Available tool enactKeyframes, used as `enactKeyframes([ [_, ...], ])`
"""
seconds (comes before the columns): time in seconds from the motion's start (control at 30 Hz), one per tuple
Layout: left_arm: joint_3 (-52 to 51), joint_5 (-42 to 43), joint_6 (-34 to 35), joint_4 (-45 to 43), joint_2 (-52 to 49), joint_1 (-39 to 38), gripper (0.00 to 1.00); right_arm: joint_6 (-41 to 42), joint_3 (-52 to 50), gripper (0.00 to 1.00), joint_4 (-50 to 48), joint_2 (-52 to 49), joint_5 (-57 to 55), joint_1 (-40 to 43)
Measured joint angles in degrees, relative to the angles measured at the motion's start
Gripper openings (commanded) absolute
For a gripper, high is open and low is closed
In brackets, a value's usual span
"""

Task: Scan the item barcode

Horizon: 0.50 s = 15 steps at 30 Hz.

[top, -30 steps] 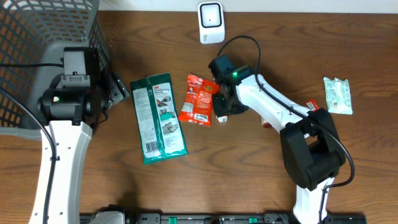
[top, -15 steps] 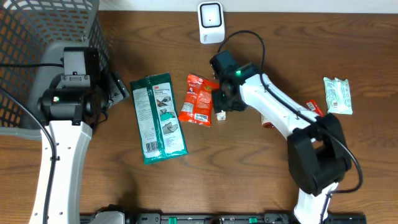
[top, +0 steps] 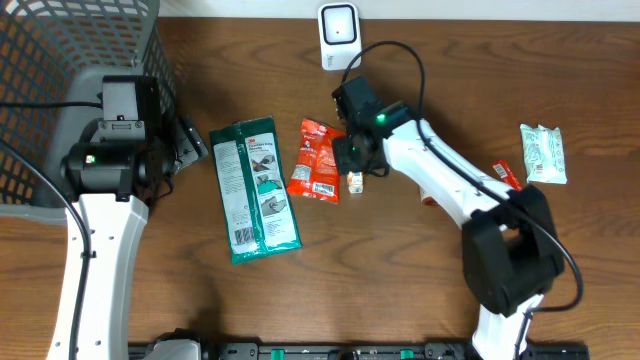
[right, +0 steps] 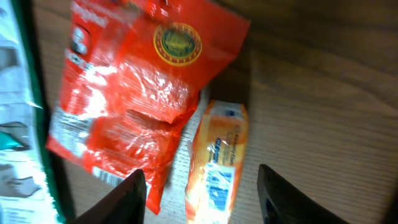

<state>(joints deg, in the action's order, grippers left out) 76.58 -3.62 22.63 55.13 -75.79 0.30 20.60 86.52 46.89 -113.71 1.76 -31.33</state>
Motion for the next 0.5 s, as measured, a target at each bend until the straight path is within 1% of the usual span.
enactKeyframes([
  [0.13, 0.0, 0.0, 0.0, 0.0, 0.0, 0.0, 0.82, 0.0, -0.3, 0.47, 0.2, -2.2, 0.0, 0.0],
  [0.17, 0.0, 0.0, 0.0, 0.0, 0.0, 0.0, 0.82, 0.0, -0.3, 0.41, 0.3, -2.3, -0.1, 0.0],
  [0.23, 0.0, 0.0, 0.0, 0.0, 0.0, 0.0, 0.82, 0.0, -0.3, 0.39, 0.8, -2.3, 0.0, 0.0],
  [0.27, 0.0, 0.0, 0.0, 0.0, 0.0, 0.0, 0.82, 0.0, -0.3, 0.36, 1.3, -2.3, -0.1, 0.0],
  [0.37, 0.0, 0.0, 0.0, 0.0, 0.0, 0.0, 0.82, 0.2, -0.3, 0.32, 1.7, -2.3, -0.2, 0.0],
  [0.4, 0.0, 0.0, 0.0, 0.0, 0.0, 0.0, 0.82, 0.2, -0.3, 0.24, 1.8, -2.3, -0.6, 0.0],
  [0.43, 0.0, 0.0, 0.0, 0.0, 0.0, 0.0, 0.82, 0.2, -0.3, 0.22, 1.8, -2.3, -0.9, 0.0],
  [0.5, 0.0, 0.0, 0.0, 0.0, 0.0, 0.0, 0.82, 0.0, -0.3, 0.2, 1.9, -2.3, -1.5, 0.0],
])
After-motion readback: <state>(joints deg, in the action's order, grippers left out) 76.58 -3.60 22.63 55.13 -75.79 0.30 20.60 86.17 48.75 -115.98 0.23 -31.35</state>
